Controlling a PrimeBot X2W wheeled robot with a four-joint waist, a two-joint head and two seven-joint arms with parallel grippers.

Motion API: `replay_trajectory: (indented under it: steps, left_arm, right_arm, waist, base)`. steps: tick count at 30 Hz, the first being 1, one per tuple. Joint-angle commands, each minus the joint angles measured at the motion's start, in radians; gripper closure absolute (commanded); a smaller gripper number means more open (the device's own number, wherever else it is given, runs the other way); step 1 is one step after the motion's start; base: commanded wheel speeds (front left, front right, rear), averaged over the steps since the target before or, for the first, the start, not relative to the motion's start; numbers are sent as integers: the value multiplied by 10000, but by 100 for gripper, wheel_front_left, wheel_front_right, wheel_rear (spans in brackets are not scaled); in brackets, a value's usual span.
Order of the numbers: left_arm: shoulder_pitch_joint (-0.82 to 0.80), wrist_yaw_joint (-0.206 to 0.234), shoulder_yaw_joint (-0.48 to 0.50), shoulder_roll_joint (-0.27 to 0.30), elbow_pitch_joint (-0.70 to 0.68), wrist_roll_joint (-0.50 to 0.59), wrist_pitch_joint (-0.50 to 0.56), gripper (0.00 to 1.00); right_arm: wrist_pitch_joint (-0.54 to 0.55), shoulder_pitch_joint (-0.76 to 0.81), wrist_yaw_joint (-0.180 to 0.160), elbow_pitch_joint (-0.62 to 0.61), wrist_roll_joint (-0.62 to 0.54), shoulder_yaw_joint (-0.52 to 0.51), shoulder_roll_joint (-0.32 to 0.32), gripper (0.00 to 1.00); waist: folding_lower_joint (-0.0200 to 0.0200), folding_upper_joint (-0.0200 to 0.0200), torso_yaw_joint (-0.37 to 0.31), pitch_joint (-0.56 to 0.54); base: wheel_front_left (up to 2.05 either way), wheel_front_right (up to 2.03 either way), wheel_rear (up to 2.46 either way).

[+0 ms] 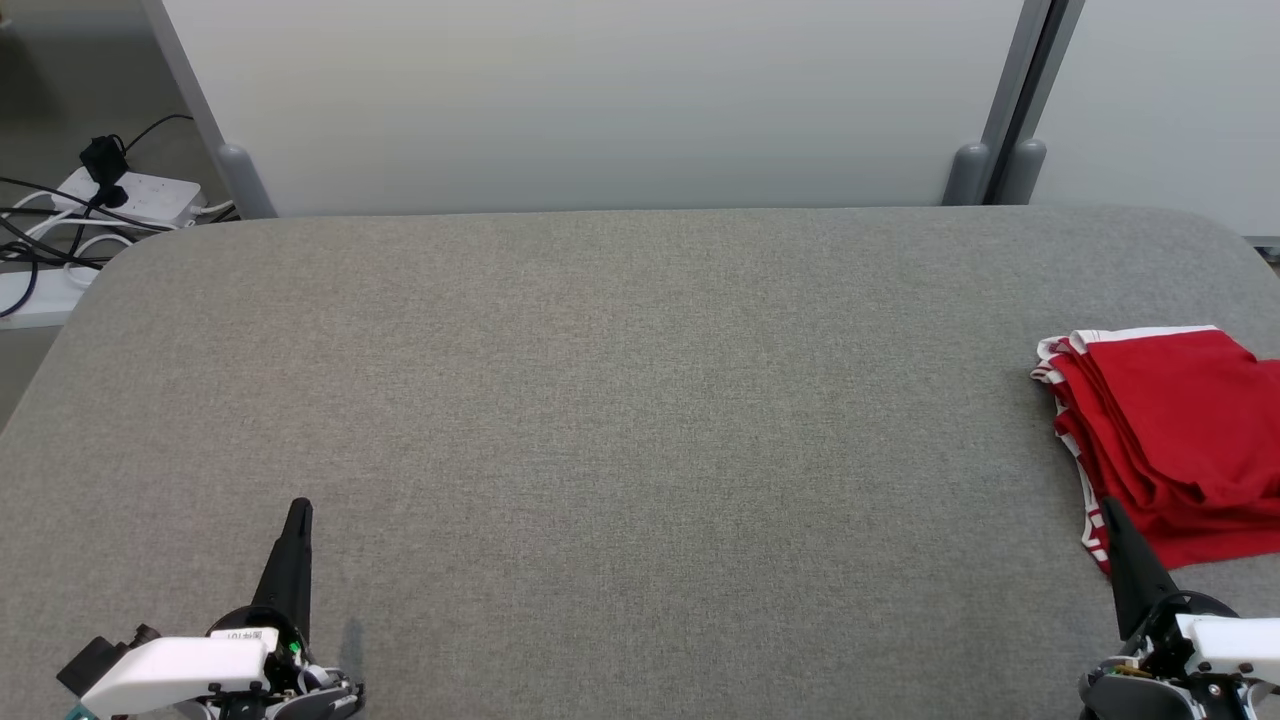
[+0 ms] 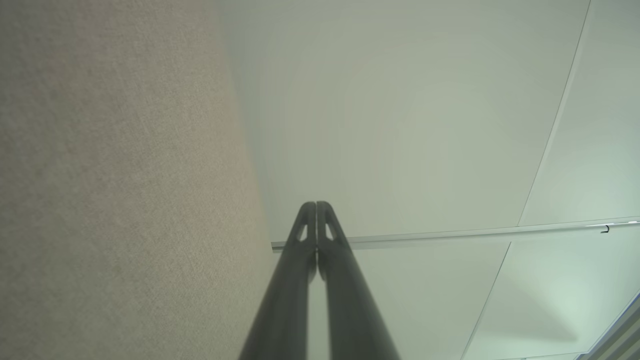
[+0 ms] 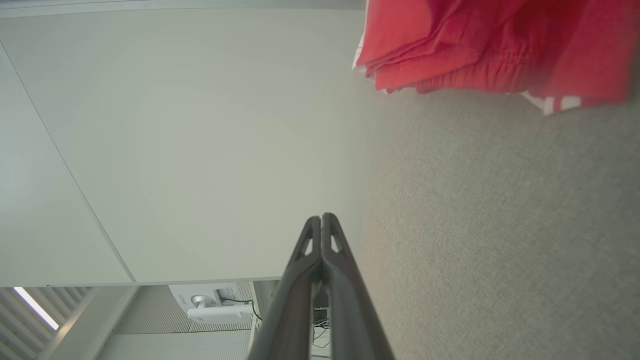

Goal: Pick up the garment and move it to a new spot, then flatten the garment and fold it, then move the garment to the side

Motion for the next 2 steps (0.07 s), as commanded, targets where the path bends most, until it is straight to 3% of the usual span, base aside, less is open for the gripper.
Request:
replay_trajectory:
  steps: [1,2]
  left_arm:
    - [-578,-75,336,88,-227,-27,40,100]
    - [-578,-75,336,88,-227,-27,40,100]
  right_arm:
    - [78,-452,2,-265,-81,149,-111,100]
    - [78,-452,2,-265,-81,148,-111,100]
  waist:
    - [0,-1,0,0]
    - [0,-1,0,0]
  base:
    - [0,0,0]
    - [0,0,0]
